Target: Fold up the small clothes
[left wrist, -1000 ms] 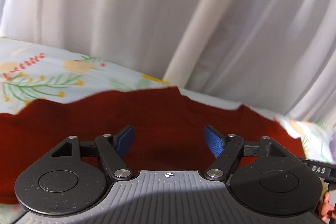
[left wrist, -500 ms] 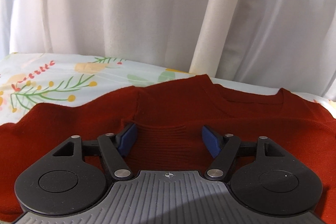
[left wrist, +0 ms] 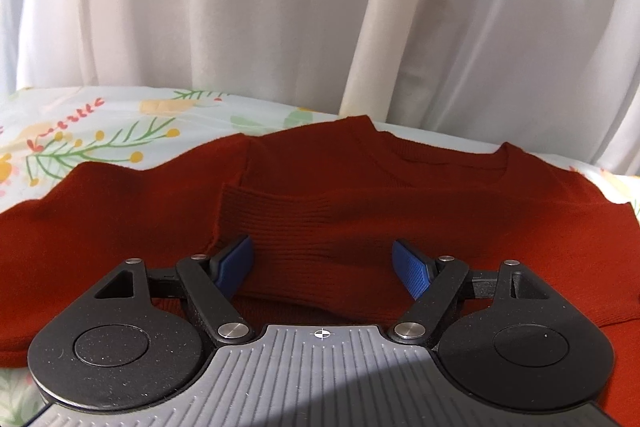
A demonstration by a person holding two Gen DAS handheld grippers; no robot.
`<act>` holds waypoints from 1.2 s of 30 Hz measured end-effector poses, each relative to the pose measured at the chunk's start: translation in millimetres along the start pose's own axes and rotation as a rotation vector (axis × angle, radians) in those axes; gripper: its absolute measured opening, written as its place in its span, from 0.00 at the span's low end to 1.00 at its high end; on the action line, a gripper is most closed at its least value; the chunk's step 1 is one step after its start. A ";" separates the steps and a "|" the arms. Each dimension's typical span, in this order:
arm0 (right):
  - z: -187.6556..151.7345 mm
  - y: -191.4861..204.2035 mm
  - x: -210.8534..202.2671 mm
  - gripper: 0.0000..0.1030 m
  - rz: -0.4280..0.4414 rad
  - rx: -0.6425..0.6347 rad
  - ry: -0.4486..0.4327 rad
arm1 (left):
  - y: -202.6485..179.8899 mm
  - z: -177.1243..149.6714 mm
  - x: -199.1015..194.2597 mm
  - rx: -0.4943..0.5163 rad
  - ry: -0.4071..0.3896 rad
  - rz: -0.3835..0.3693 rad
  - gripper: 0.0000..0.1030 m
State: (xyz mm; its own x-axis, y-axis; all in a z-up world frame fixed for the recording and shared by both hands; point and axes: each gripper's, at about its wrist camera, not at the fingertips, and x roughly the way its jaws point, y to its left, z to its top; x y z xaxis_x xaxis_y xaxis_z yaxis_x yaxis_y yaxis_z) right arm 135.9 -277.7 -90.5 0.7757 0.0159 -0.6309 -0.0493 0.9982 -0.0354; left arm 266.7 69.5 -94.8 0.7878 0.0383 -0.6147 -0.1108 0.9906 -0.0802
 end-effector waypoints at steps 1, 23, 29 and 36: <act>-0.4 -0.9 0.1 0.10 0.003 0.007 0.000 | 0.1 -0.7 -0.3 0.005 -0.001 0.013 0.80; -19.2 -0.8 -78.7 0.40 0.319 0.359 0.057 | 307.8 -73.6 -179.5 -1.109 -0.185 0.339 0.91; -16.4 6.5 -80.5 0.44 0.338 0.403 0.044 | 350.3 -91.4 -183.8 -1.184 -0.197 0.385 0.80; -13.3 7.5 -77.4 0.43 0.330 0.456 0.041 | 376.5 -96.8 -176.8 -1.253 -0.206 0.384 0.41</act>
State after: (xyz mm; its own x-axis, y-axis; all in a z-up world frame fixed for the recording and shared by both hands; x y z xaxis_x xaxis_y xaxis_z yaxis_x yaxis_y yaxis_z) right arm 67.1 -272.2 -52.3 0.7394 0.3387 -0.5819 -0.0014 0.8650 0.5017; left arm 27.1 422.9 -92.3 0.6458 0.4164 -0.6399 -0.7382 0.1267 -0.6626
